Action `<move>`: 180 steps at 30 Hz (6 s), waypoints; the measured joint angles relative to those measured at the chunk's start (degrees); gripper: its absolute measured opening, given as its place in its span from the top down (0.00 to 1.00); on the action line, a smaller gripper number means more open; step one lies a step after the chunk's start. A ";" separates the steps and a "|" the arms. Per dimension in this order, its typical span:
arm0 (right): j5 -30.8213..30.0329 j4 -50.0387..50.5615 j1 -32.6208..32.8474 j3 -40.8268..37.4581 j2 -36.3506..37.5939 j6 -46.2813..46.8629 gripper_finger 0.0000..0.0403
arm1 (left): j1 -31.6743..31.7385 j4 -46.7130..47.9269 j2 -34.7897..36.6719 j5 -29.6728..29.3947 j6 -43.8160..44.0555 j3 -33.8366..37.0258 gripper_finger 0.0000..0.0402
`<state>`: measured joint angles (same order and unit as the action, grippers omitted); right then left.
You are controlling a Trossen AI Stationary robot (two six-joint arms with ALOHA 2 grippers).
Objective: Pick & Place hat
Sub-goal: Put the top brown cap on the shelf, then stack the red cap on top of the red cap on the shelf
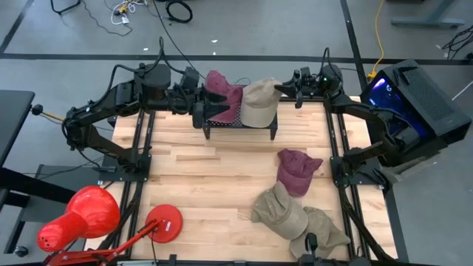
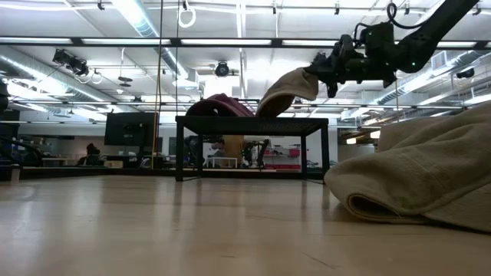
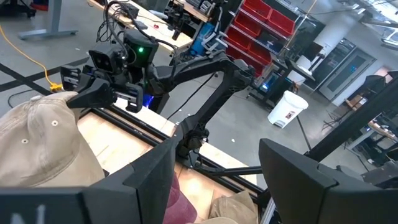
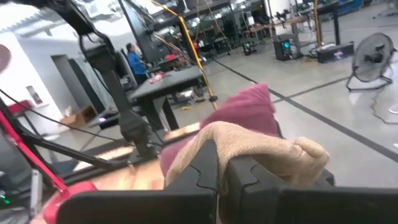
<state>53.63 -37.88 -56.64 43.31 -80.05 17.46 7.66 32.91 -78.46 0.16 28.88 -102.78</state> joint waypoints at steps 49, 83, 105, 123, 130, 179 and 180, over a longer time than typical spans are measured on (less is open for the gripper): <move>-7.76 6.16 -2.48 0.00 0.00 -1.96 0.45 | 0.00 -0.09 0.04 -0.04 -0.09 0.00 0.41; -9.70 8.93 0.82 0.02 -0.24 -1.94 0.46 | 0.00 -0.15 0.04 -0.13 -0.08 0.00 0.41; -16.50 11.29 0.87 0.02 -0.28 -1.72 0.28 | 0.00 -2.10 0.02 0.07 -0.07 0.00 0.41; -21.46 14.48 0.87 0.02 -0.31 -4.89 0.04 | 0.00 -2.10 0.02 0.10 -0.09 0.00 0.41; -22.19 13.17 0.73 0.02 -0.02 -5.59 0.03 | -0.01 -2.09 0.02 0.09 -0.09 0.00 0.41; -14.19 56.22 17.20 0.07 31.12 -10.63 0.14 | -7.43 12.13 -9.17 -14.98 -12.57 0.14 0.41; -14.17 56.58 17.64 0.07 31.47 -10.51 0.14 | -7.60 12.45 -9.51 -15.29 -12.80 0.13 0.41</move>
<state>39.46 18.69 -38.99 43.38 -48.58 6.95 0.06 45.36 -87.96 -15.13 16.09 -102.65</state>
